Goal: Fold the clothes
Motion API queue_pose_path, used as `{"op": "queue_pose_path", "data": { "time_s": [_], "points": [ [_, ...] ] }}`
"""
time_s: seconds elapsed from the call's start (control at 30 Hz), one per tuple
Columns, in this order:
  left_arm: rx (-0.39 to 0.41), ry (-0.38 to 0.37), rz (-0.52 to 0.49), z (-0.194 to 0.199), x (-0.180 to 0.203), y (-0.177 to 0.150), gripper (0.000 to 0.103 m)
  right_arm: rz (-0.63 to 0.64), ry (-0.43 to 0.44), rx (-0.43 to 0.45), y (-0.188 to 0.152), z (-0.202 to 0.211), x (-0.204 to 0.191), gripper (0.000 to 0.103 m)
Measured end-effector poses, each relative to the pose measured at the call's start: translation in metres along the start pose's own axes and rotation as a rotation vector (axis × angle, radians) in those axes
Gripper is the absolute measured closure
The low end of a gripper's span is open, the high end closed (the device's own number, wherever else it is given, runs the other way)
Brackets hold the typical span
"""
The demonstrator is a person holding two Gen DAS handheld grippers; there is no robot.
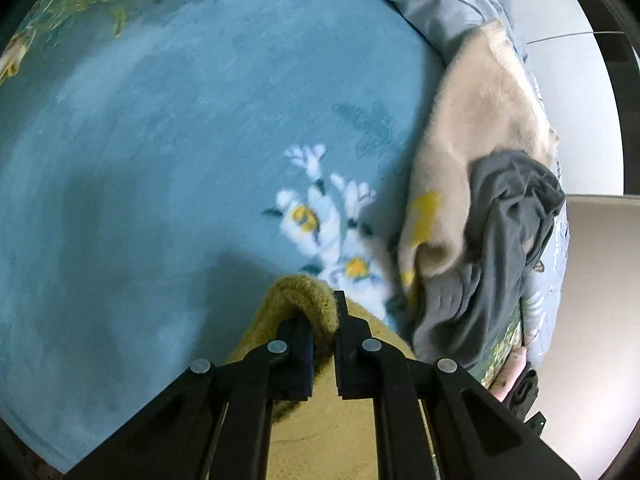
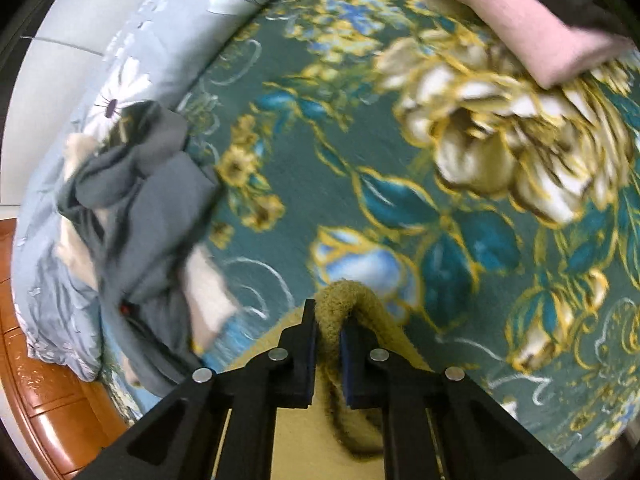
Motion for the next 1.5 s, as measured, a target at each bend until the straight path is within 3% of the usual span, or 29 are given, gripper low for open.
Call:
{"op": "queue_pose_path", "data": {
  "time_s": [0.07,0.13,0.17,0.2,0.37,0.6,0.7,0.87,0.93,0.97,1.0,1.1,1.23,1.37,1.5],
  "points": [
    [-0.037,0.028,0.021,0.001,-0.018,-0.008,0.093,0.027,-0.028,-0.014,0.000,-0.006,-0.004,0.089],
    [-0.047,0.022,0.054,0.009,-0.035,-0.018,0.079,0.038,-0.024,-0.024,0.003,-0.013,-0.007,0.088],
    [-0.042,0.022,0.067,0.013,-0.040,-0.022,0.064,0.034,-0.017,-0.016,0.002,-0.009,-0.006,0.084],
    [-0.027,0.027,0.076,0.019,-0.049,-0.026,0.057,0.032,-0.010,-0.001,0.000,-0.003,-0.005,0.078],
    [-0.020,0.058,0.138,0.027,-0.096,-0.047,0.056,0.012,-0.070,0.023,-0.031,0.020,0.024,0.072],
    [-0.163,0.048,0.142,-0.002,-0.105,-0.127,0.049,-0.112,-0.042,-0.133,-0.141,0.011,0.078,0.072],
    [-0.191,0.057,0.135,-0.017,-0.101,-0.142,0.049,-0.132,-0.011,-0.159,-0.165,0.000,0.079,0.072],
    [-0.198,0.080,0.187,-0.032,-0.103,-0.149,0.054,-0.150,-0.014,-0.181,-0.174,-0.014,0.077,0.072],
    [-0.191,0.074,0.211,-0.032,-0.103,-0.149,0.079,-0.173,-0.022,-0.190,-0.176,-0.017,0.079,0.073],
    [-0.184,0.079,0.216,-0.030,-0.103,-0.149,0.090,-0.176,-0.014,-0.184,-0.176,-0.014,0.078,0.078],
    [-0.177,0.085,0.222,-0.029,-0.103,-0.150,0.092,-0.171,0.000,-0.172,-0.176,-0.010,0.076,0.091],
    [-0.101,0.016,0.167,-0.006,-0.089,-0.149,0.092,-0.123,0.039,-0.121,-0.175,0.009,0.070,0.091],
    [-0.100,0.050,0.107,0.003,-0.098,-0.164,0.092,-0.013,0.061,-0.069,-0.184,0.036,0.067,0.091],
    [-0.145,0.094,0.192,-0.014,-0.133,-0.176,0.092,-0.009,0.014,-0.110,-0.188,0.022,0.097,0.091],
    [-0.144,0.119,0.229,-0.019,-0.146,-0.177,0.086,-0.044,0.027,-0.133,-0.192,0.014,0.109,0.091]
  ]
}}
Point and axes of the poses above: each gripper's, at about its wrist camera, not at the fingertips, and z roughly against the way its jaws point, x to its right, y to its top, the point moved 9 cm from there along -z, roughly the way its jaws point, and after that the axes turned 3 degrees about y, right-handed, at the moved point
